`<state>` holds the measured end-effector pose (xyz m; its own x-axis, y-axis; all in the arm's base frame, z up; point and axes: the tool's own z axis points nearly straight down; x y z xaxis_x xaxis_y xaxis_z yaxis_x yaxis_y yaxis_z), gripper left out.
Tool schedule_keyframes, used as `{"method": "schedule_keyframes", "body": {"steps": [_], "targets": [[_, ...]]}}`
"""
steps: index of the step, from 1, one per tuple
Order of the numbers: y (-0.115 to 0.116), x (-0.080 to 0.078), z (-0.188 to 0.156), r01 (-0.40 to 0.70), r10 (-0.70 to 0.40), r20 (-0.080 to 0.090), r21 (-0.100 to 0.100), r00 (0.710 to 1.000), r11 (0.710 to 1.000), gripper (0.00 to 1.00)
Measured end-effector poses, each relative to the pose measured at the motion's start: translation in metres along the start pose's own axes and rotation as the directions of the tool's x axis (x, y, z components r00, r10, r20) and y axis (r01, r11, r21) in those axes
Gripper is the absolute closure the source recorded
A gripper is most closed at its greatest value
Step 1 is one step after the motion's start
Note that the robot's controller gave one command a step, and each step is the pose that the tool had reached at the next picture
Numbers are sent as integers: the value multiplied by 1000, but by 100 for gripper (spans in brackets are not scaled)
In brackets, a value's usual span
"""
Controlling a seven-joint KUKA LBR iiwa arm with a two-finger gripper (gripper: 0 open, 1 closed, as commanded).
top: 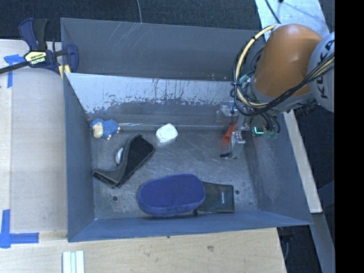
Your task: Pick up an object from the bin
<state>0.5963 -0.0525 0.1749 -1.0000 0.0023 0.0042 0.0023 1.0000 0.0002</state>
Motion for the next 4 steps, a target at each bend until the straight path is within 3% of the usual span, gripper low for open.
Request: {"method": "schedule_keyframes", "body": {"steps": [1, 2, 3, 4], "targets": [[-42, -13, 36, -144, 144, 3, 0, 990, 990, 0], [-66, -28, 108, -247, 247, -6, 0, 969, 969, 0], [-66, -31, 104, -246, 246, 6, -1, 969, 969, 100], [-59, -5, -52, -263, 263, 16, -2, 965, 965, 100]]}}
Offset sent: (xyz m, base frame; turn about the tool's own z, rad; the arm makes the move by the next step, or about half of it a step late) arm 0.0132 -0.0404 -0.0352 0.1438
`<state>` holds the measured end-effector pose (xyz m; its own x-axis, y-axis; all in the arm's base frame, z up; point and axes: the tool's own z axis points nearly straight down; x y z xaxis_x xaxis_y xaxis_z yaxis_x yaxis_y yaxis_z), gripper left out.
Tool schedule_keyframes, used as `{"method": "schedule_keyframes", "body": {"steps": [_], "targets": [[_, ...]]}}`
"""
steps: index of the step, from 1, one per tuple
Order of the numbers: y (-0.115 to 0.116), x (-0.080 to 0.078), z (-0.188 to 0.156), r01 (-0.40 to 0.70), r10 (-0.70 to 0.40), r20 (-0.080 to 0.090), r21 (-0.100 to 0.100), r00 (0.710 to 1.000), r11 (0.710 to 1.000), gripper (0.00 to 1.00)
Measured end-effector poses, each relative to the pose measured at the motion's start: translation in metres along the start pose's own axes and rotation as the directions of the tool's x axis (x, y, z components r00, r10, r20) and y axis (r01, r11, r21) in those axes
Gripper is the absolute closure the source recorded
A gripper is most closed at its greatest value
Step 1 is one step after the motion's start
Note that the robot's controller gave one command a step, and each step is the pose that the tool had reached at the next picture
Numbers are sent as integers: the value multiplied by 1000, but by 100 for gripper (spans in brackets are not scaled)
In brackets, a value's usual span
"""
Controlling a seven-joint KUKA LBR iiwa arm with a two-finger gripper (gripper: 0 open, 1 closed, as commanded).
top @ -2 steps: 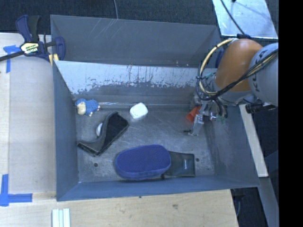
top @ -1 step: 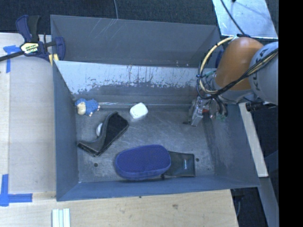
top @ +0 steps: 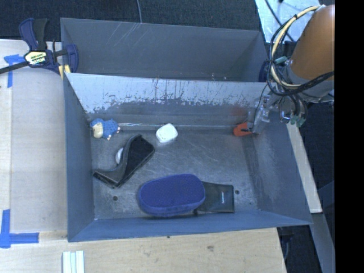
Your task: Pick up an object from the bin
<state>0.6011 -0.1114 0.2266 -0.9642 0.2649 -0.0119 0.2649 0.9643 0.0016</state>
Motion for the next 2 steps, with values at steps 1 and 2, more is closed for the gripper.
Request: {"method": "schedule_keyframes", "body": {"steps": [1, 2], "targets": [[0, 1, 5, 1, -1, -8, 1, 1000, 1000, 0], [18, -1, 159, 43, -43, -16, 1, 999, 999, 0]]}}
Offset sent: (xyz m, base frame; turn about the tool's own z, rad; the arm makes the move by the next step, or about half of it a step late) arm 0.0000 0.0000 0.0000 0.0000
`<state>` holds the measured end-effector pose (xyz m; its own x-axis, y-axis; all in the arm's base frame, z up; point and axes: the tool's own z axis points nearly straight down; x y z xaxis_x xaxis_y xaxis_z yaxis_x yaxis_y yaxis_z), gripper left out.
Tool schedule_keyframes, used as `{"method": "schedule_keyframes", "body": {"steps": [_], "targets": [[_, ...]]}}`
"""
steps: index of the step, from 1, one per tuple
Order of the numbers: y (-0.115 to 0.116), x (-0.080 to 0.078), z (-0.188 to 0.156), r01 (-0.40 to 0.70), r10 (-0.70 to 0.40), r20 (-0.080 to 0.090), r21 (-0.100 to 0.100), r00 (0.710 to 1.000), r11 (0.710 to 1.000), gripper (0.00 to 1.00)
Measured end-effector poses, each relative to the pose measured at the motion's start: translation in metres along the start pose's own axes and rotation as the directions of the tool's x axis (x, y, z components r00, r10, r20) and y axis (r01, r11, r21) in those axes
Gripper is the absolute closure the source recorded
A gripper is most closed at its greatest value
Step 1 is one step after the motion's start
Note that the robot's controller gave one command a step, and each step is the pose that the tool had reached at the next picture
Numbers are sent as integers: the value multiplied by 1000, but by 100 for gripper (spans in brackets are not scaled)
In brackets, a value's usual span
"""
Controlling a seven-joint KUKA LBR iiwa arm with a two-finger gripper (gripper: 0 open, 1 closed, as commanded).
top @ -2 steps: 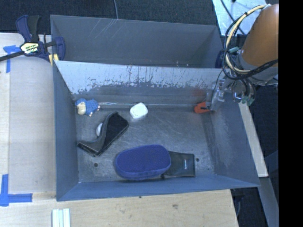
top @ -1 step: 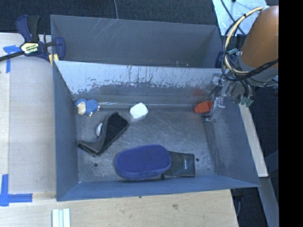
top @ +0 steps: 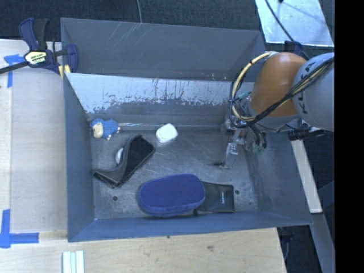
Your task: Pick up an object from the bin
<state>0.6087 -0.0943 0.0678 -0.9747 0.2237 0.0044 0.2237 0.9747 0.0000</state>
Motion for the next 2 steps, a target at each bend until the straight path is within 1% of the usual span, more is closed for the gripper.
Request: {"method": "schedule_keyframes", "body": {"steps": [1, 2], "targets": [[-41, -6, -7, -56, 55, 11, 1, 998, 998, 0], [-38, -6, -7, -51, 51, 11, -1, 999, 999, 100]]}}
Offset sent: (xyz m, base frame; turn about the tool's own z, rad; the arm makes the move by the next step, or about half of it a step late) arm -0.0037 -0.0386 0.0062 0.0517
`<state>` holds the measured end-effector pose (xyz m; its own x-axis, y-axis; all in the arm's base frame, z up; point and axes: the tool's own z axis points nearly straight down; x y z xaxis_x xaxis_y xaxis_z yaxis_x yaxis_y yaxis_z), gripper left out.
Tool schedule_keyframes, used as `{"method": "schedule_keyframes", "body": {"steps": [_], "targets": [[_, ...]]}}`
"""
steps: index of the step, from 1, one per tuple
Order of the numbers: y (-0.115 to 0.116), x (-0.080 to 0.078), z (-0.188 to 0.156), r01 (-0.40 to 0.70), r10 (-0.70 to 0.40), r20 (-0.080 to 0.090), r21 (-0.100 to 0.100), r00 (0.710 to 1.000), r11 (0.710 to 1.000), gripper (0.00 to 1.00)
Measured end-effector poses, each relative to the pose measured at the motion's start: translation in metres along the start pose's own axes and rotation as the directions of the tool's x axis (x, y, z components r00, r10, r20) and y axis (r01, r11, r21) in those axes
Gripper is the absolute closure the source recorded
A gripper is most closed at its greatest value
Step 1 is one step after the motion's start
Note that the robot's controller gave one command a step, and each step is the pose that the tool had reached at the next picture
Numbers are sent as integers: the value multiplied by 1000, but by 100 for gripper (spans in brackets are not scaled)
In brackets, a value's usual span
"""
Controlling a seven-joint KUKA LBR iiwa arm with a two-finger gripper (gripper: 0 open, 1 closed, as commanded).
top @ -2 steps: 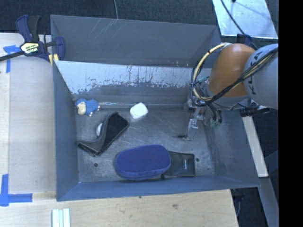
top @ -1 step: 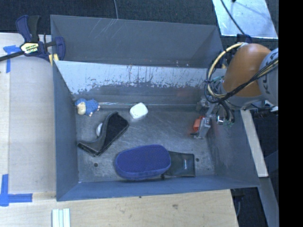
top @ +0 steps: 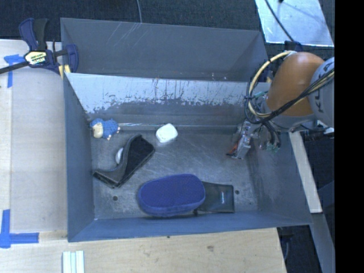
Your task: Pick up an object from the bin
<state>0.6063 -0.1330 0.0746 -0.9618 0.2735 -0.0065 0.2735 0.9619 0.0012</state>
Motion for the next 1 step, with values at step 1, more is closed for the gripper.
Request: {"method": "schedule_keyframes", "body": {"steps": [1], "targets": [[26, 38, -153, 65, -65, 5, 0, 998, 998, 100]]}}
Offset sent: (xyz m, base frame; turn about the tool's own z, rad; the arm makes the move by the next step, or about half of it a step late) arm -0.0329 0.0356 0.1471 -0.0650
